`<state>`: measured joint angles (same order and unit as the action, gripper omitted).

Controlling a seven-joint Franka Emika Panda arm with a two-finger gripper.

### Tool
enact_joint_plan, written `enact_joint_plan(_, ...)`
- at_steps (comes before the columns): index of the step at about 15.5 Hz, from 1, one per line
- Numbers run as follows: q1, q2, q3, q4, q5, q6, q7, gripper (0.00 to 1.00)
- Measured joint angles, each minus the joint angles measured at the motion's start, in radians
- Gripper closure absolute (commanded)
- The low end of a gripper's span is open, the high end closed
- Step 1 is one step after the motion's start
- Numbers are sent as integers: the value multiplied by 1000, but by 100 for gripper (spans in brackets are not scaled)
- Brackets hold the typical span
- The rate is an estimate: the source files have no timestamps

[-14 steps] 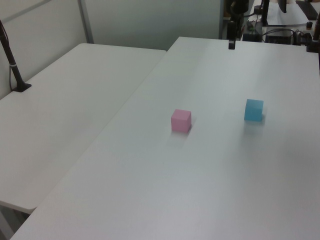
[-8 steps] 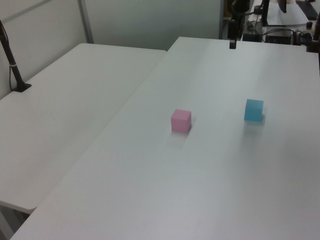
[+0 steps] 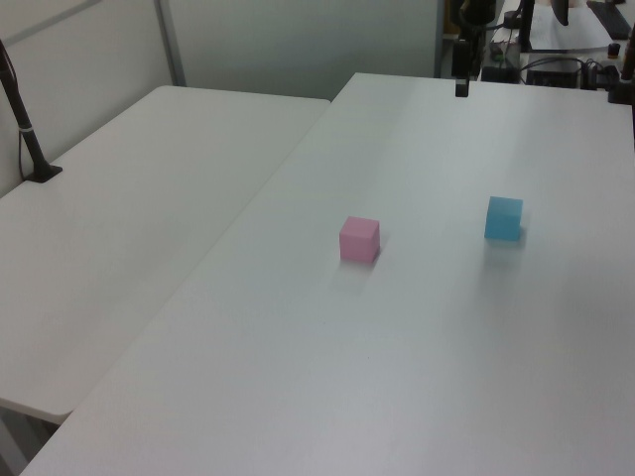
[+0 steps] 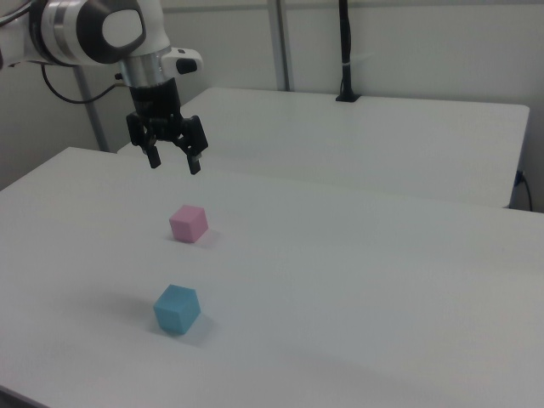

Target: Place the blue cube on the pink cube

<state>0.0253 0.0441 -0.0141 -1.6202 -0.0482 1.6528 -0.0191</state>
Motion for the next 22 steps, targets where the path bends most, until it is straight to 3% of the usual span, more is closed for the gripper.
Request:
enact_joint_plan(8,2,-61,0,-51,1,-15,0,0)
enact_joint_plan(18,14,-321,5,-382,2,17,-23,0)
enact_joint_plan(22,19,-342,4,-528,2,151,-65,0)
